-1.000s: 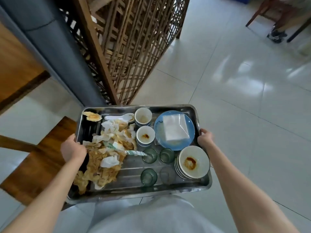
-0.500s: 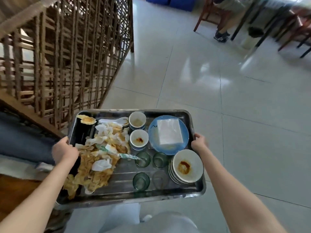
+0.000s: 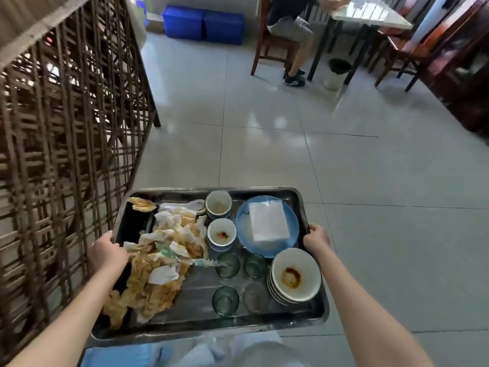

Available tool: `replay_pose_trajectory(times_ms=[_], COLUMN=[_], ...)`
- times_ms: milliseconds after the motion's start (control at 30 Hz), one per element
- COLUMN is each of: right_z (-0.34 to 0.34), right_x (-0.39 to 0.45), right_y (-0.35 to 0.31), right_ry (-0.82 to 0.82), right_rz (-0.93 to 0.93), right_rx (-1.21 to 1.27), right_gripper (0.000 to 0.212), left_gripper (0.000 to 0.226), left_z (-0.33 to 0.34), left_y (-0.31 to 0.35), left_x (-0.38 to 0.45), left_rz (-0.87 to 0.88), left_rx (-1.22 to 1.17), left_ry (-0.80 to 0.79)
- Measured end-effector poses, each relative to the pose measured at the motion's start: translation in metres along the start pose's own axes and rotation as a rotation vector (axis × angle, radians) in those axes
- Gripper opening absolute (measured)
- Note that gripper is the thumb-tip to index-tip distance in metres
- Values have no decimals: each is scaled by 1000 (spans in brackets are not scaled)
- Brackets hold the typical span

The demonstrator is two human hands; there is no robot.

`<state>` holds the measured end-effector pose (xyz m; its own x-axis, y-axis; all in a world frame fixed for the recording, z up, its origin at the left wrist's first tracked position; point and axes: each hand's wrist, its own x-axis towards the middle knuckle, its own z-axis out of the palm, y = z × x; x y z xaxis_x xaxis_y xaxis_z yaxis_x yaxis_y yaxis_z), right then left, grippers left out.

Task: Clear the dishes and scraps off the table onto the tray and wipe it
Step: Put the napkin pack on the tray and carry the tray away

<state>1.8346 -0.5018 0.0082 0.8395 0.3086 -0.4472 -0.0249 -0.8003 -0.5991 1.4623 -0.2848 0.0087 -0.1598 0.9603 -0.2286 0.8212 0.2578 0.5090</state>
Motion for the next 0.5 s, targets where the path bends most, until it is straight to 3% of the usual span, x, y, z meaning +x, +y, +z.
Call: replay_pose_trajectory(times_ms=[300, 500], right_z=[-19, -25], right_x=[151, 265], right_y=[-118, -205], right_ry=[36, 20], right_rz=[33, 0], right_rx=[35, 16], right_gripper=[40, 41], left_gripper=[41, 41], left_z=[62, 116], left_y=[178, 263], left_x=[126, 202], left_rz=[57, 29], left_rx=[-16, -76], left_ry=[12, 8])
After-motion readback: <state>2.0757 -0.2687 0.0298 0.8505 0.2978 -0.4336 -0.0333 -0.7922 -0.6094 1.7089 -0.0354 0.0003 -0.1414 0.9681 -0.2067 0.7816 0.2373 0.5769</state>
